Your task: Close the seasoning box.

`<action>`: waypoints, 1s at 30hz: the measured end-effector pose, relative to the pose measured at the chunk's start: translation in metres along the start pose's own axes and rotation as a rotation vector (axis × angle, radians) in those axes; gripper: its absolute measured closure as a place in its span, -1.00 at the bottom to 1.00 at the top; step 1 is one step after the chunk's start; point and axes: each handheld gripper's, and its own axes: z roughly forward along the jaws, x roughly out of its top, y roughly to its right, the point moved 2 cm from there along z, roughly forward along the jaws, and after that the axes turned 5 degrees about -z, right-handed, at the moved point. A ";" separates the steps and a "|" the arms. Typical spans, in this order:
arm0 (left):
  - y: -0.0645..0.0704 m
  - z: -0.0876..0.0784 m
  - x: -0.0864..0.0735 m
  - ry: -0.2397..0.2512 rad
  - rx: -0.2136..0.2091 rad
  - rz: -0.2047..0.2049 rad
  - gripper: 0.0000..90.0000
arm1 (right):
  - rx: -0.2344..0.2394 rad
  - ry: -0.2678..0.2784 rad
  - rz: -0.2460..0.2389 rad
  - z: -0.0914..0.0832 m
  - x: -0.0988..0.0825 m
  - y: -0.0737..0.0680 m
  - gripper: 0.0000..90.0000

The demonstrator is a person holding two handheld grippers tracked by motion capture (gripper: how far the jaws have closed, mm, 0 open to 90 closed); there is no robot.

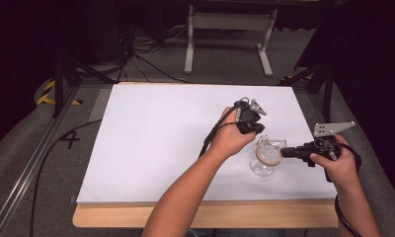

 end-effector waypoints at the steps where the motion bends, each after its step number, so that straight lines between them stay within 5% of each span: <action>1: -0.001 -0.001 -0.001 -0.006 0.002 -0.009 0.93 | 0.000 -0.010 -0.003 0.000 0.000 -0.001 1.00; 21: -0.015 -0.013 -0.031 -0.042 0.025 -0.083 0.88 | 0.042 -0.231 -0.030 0.011 -0.008 -0.005 1.00; 30: -0.019 -0.016 -0.039 -0.049 0.030 -0.096 0.86 | 0.067 -0.275 -0.034 0.015 -0.011 -0.007 1.00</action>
